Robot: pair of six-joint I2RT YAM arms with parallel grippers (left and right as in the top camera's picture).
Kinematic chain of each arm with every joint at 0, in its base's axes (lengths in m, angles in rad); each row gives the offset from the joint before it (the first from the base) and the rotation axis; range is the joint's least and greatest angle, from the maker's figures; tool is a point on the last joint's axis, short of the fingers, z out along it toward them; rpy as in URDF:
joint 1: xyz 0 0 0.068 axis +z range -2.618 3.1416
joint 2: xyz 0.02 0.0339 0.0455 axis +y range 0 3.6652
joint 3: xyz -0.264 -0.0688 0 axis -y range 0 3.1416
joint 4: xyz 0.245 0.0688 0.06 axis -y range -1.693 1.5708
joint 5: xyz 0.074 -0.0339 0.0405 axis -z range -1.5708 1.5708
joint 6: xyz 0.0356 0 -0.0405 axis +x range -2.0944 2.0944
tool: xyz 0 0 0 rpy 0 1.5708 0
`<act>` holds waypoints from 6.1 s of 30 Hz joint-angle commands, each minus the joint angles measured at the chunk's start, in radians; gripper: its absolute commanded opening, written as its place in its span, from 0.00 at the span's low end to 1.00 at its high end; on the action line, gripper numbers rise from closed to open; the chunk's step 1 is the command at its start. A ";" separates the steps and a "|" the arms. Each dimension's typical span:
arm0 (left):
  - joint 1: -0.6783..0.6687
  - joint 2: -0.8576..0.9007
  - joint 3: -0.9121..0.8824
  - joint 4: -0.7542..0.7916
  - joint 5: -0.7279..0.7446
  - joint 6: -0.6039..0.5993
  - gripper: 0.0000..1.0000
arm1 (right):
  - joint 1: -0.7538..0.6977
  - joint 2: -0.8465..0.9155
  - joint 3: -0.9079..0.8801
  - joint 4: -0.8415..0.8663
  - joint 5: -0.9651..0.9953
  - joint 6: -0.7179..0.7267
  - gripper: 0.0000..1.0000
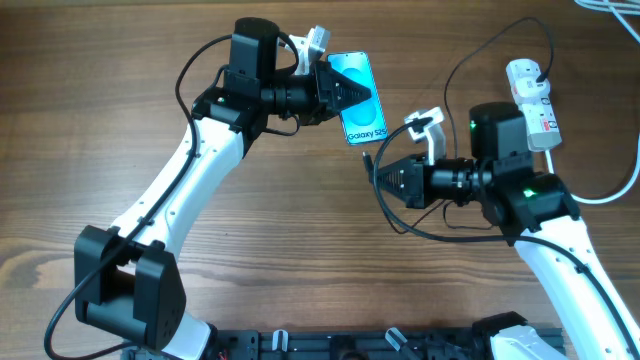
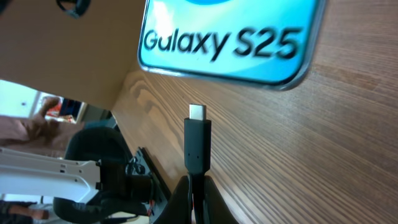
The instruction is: Plug charger to phone and switch on socket
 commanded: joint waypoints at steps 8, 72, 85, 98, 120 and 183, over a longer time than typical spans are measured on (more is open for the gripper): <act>0.001 -0.024 0.009 -0.020 -0.032 -0.005 0.04 | 0.032 -0.014 0.012 0.023 0.055 0.015 0.04; -0.010 -0.024 0.009 -0.001 0.000 0.024 0.04 | 0.032 -0.027 0.012 0.060 0.137 0.120 0.04; -0.027 -0.024 0.009 0.004 0.003 0.031 0.04 | 0.032 -0.027 0.012 0.061 0.137 0.133 0.04; -0.027 -0.024 0.009 0.014 0.004 0.053 0.04 | 0.032 -0.027 0.012 0.055 0.137 0.146 0.04; -0.027 -0.024 0.009 0.016 0.018 0.105 0.04 | 0.032 -0.027 0.012 0.034 0.137 0.146 0.04; -0.058 -0.024 0.009 -0.054 -0.013 0.206 0.04 | 0.032 -0.027 0.012 -0.063 0.065 0.070 0.50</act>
